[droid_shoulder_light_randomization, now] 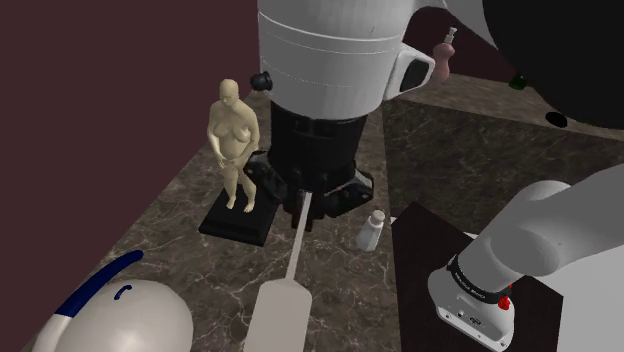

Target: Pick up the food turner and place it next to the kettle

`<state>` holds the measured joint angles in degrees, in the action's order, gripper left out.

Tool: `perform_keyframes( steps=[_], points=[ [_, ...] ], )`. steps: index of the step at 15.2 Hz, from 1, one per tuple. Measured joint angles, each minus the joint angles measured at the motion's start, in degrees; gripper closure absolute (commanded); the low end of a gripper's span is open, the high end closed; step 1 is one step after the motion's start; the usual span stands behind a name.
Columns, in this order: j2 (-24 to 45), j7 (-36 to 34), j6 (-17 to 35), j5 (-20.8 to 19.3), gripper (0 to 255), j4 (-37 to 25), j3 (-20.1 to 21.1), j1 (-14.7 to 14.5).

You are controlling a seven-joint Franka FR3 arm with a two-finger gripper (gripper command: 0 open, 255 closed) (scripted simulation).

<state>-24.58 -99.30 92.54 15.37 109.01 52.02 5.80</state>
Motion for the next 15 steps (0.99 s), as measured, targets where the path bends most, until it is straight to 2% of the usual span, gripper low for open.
perform_keyframes(
  steps=[5,8,9,10,11,12,13,15],
  points=[
    [3.98,-8.15,-0.50,-1.21,255,-5.17,8.63,1.52],
    [8.01,-14.31,-0.57,-3.59,255,-9.02,16.78,4.33],
    [9.91,-16.64,-0.52,-4.99,255,-10.44,20.75,6.25],
    [12.75,-19.33,-0.25,-7.23,255,-12.11,27.04,10.21],
    [13.92,-21.51,-0.12,-8.15,255,-13.61,34.67,16.06],
    [13.51,-22.78,-0.27,-7.81,255,-15.59,43.13,23.46],
    [11.59,-22.26,-0.95,-6.03,255,-17.19,46.04,27.02],
    [11.29,-22.63,-0.23,-5.51,255,-16.57,46.43,26.85]
  ],
)
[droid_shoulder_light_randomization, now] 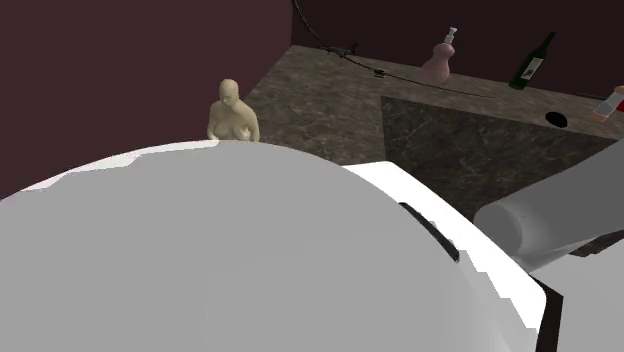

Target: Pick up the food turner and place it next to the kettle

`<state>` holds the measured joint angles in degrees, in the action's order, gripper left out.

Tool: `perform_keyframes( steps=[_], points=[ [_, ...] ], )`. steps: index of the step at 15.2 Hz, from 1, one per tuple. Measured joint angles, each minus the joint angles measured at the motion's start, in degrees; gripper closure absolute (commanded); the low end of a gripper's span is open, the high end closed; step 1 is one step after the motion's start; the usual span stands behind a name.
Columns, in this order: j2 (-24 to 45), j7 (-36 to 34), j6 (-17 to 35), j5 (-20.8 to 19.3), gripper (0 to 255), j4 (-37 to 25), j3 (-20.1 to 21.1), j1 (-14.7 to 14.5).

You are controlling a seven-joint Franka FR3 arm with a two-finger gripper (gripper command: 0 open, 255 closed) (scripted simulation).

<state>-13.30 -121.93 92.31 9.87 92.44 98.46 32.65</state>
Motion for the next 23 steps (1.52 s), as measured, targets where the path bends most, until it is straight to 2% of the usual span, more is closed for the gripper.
perform_keyframes(
  steps=[2,5,13,23],
  points=[
    [-0.61,0.28,1.31,0.63,255,1.09,0.64,0.66],
    [0.12,-0.38,3.85,0.04,255,4.05,-0.24,-1.31],
    [-0.16,-0.08,9.86,0.52,255,10.13,-0.05,-1.98],
    [-2.54,1.53,16.89,3.26,255,16.28,2.93,0.54]
  ],
)
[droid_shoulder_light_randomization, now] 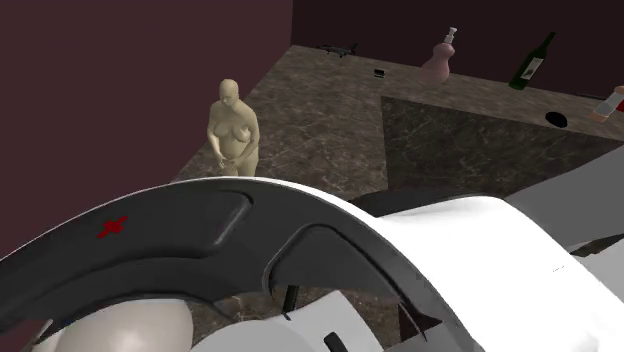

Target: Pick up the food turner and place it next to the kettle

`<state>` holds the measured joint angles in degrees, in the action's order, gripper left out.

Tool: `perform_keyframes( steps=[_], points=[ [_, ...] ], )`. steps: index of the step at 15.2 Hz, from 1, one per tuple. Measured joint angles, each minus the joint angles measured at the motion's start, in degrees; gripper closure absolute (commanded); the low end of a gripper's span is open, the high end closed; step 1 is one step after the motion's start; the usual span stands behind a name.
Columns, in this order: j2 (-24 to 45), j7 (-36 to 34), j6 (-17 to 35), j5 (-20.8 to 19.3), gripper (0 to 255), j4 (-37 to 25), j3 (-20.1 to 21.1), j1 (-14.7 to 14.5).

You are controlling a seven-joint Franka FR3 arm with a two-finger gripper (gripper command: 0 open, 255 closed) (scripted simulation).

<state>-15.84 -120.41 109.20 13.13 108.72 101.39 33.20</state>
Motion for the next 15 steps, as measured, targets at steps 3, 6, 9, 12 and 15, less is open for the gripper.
perform_keyframes(
  steps=[3,6,9,12,15],
  points=[
    [-1.07,0.87,1.95,1.20,255,1.47,1.36,1.43],
    [-2.17,1.61,3.90,2.48,255,2.93,2.76,2.68],
    [-3.30,2.34,5.67,3.77,255,4.14,4.19,3.93],
    [-4.55,3.25,7.61,5.24,255,5.40,5.80,5.37],
    [-5.52,4.00,9.53,6.48,255,6.79,7.09,6.36]
  ],
)
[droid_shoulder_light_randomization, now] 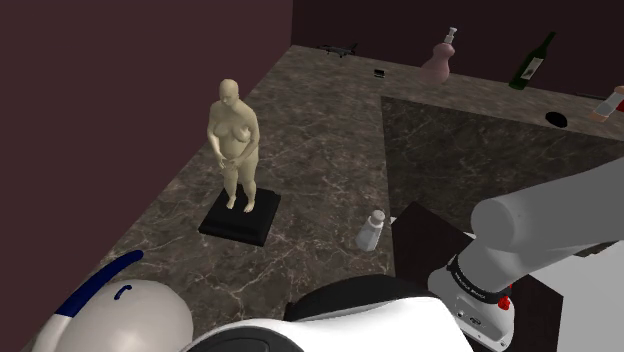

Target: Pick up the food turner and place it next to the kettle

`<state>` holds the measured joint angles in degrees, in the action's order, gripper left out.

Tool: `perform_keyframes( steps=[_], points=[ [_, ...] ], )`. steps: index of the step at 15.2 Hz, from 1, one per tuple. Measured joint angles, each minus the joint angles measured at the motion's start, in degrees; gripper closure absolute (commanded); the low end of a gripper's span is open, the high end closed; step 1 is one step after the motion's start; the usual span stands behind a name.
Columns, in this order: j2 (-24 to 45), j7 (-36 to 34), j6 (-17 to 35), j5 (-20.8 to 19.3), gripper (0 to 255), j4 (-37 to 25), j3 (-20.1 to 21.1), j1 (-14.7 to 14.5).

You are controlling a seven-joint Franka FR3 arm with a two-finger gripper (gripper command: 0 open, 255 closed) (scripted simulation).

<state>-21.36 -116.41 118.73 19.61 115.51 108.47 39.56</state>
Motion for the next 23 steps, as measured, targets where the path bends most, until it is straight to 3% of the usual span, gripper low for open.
perform_keyframes(
  steps=[5,11,12,18,23],
  points=[
    [-2.26,1.47,2.68,2.64,255,1.30,2.90,2.46],
    [-2.63,1.76,3.11,3.08,255,1.49,3.37,2.89],
    [-2.63,1.76,3.11,3.08,0,1.49,3.37,2.89],
    [-2.63,1.76,3.11,3.08,0,1.49,3.37,2.89],
    [0.76,-0.81,-1.89,-0.99,0,-1.58,-0.98,-0.82]
  ],
)
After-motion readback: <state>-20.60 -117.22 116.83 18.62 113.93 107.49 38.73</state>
